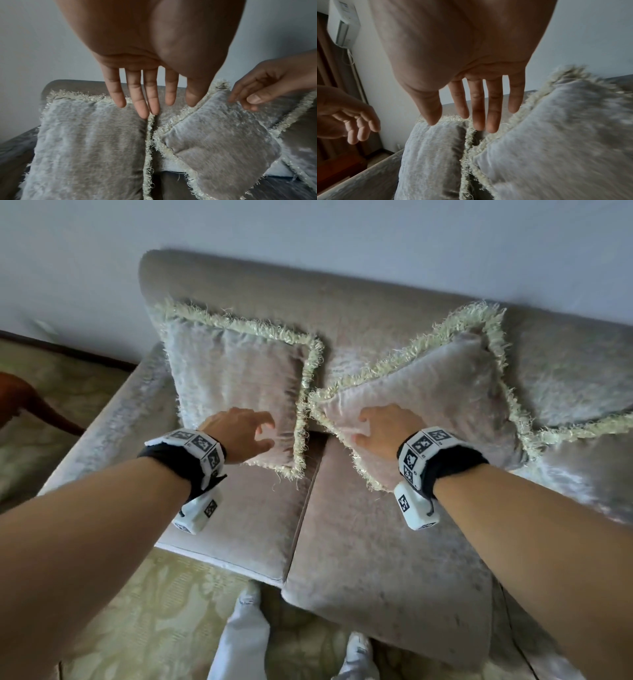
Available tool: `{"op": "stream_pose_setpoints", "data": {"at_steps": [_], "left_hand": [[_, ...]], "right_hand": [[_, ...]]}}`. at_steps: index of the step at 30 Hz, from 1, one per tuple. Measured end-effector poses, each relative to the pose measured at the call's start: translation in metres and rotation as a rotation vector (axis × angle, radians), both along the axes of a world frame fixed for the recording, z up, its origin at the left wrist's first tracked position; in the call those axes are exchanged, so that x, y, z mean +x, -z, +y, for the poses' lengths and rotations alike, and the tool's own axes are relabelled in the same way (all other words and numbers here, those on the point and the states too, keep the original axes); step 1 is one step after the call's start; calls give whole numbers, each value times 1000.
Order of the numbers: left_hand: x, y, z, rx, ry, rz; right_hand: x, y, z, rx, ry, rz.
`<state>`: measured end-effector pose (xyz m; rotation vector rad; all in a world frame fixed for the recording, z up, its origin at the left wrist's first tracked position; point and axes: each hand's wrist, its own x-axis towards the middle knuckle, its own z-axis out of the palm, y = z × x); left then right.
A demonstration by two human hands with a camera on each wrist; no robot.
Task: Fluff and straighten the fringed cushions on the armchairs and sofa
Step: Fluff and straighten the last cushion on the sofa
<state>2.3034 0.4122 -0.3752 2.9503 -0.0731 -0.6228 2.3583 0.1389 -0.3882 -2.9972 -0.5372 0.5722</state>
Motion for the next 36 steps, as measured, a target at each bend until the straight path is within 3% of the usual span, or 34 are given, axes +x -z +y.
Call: {"op": "stream_pose_setpoints", "data": {"at_steps": [4, 9, 15, 17, 21, 25, 31, 36], "left_hand": [[22, 12, 67, 3, 22, -8], [73, 62, 181, 16, 87, -9], [119, 135, 308, -134, -47, -104], [131, 155, 331, -167, -92, -136], [154, 190, 350, -241, -172, -225], [173, 226, 353, -267, -181, -289], [208, 286, 374, -440, -363, -341], [229, 320, 378, -696, -322, -400]], "right_hand": [[20, 9, 69, -11, -13, -18], [52, 44, 176, 4, 68, 5], [70, 122, 273, 318, 379, 120], [75, 151, 285, 418, 491, 77], [87, 189, 289, 420, 654, -23], [104, 215, 285, 354, 662, -182], [131, 280, 288, 512, 730, -287], [148, 326, 301, 704, 780, -389]]}}
